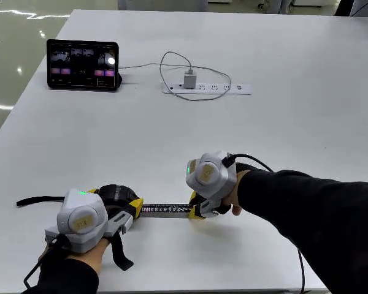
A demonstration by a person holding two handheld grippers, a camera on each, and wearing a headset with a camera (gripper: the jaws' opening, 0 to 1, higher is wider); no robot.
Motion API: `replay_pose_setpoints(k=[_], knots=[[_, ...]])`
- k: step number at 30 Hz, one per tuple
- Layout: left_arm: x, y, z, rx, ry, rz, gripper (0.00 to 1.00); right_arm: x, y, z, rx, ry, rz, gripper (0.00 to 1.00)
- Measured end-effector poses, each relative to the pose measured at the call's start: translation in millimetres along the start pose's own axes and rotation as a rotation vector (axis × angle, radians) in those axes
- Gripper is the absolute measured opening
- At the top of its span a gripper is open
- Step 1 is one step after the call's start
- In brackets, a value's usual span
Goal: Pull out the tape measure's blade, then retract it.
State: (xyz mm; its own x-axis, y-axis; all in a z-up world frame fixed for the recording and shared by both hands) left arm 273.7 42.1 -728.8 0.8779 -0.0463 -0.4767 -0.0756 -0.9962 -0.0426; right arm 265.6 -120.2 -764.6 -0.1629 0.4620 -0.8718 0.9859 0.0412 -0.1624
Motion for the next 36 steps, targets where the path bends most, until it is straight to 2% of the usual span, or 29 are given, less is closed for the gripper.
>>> replay_pose_setpoints(k=[23,36], knots=[[-1.1,-0.2,-0.3,-0.006,-0.003,0.004,0.56,7.1,1.7,-13.0,0.019,0.028,0.003,0.1],[-1.7,-2.9,-0.6,-0.035,-0.006,0.022,0.56,8.9,2.1,-17.4,0.019,0.046,0.002,0.11]])
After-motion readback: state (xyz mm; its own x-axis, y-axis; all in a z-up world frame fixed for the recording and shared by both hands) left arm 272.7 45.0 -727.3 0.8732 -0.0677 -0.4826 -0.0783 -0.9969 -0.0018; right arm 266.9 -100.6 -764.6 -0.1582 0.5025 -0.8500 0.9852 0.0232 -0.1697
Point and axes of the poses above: the centre of the closed fingertips' face, and the gripper's own axes: x roughly forward along the fingers, y roughly to its right, z roughly out of its underside, the point moved 2 cm from there along -x, roughly backward along the fingers, and after that the axes turned 9 degrees about -z, right-handed, at the moved point
